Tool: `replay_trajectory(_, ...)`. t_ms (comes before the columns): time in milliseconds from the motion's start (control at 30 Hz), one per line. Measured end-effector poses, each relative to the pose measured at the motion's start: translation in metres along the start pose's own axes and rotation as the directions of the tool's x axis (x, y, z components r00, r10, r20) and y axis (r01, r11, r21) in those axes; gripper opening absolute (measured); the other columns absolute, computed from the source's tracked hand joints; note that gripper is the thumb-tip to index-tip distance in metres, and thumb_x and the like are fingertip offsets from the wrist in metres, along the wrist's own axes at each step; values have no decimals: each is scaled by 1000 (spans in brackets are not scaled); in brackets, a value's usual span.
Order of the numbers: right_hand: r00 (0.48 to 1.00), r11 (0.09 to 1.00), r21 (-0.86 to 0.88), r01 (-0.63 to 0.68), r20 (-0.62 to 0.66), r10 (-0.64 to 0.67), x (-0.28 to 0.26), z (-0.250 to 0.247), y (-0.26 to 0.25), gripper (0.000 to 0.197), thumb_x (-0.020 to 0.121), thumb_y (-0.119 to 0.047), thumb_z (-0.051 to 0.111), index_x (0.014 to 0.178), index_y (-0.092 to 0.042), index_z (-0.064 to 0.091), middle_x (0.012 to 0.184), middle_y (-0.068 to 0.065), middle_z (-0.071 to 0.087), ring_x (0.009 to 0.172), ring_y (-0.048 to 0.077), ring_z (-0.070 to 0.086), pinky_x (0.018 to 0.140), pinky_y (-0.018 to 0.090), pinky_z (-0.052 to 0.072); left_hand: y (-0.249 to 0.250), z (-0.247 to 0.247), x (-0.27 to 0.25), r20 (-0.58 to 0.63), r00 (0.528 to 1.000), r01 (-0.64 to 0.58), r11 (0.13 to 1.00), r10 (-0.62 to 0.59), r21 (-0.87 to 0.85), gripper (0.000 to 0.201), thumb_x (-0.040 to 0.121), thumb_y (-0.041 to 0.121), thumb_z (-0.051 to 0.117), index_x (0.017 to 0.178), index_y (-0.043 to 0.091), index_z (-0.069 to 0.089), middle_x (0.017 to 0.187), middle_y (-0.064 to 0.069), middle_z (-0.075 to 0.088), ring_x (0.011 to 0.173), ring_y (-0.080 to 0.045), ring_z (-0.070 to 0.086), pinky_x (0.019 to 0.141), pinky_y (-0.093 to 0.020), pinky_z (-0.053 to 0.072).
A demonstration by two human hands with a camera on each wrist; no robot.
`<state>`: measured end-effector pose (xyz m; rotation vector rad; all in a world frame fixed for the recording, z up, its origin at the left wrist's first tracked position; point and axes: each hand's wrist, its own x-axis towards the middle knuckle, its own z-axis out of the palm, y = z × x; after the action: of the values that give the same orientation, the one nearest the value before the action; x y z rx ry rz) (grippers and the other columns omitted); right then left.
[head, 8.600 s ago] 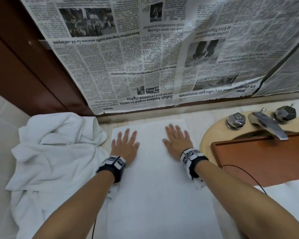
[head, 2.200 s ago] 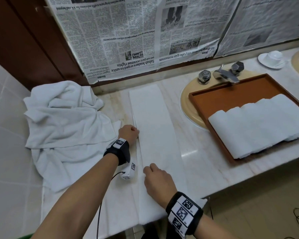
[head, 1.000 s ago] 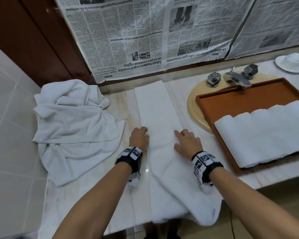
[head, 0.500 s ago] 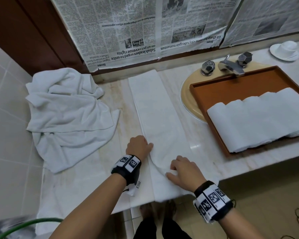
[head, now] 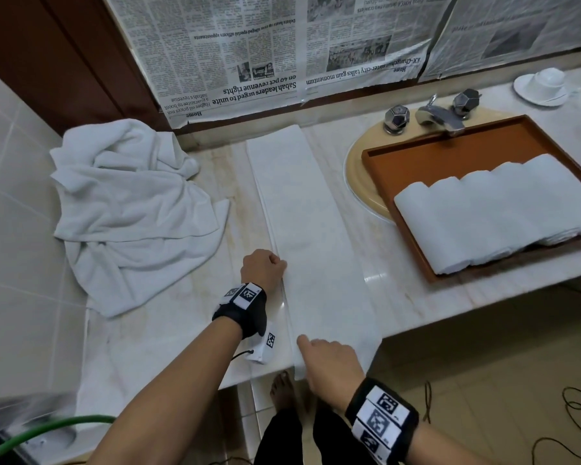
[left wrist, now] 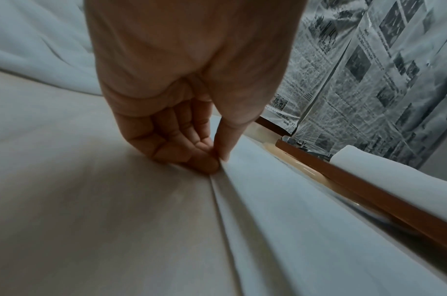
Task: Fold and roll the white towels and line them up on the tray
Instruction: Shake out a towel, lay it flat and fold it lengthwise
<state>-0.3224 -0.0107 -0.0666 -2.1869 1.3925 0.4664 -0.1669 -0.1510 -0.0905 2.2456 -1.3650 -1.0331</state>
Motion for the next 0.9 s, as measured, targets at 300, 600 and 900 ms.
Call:
replay_trajectory(300, 996, 959, 271, 81, 21, -90, -13, 49, 17, 27, 95, -25, 51, 118, -15, 44, 111, 6, 59, 97, 30, 60, 71, 36, 43, -9, 8, -2, -39, 999, -26, 999, 25, -32, 14, 90, 25, 63, 91, 11, 67, 91, -5, 68, 83, -20, 60, 70, -26, 42)
replay_trajectory(600, 882, 860, 480, 173, -464, 82, 8, 6, 71, 20, 95, -30, 54, 110, -22, 63, 103, -9, 63, 94, 7, 57, 85, 28, 49, -42, 12, -35, -2, 949, -316, 948, 316, 34, 40, 89, 31, 68, 124, 16, 56, 117, -4, 55, 107, -22, 54, 93, -29, 44)
replay_trajectory(900, 916, 999, -2, 39, -400, -37, 69, 17, 87, 61, 102, -50, 23, 157, -23, 19, 164, -7, 11, 151, 16, 11, 120, 40, 5, -52, 49, -75, 126, 941, -333, 800, 313, 500, 58, 104, 50, 15, 157, 39, -6, 163, 20, -15, 152, -17, -12, 118, -49, 6)
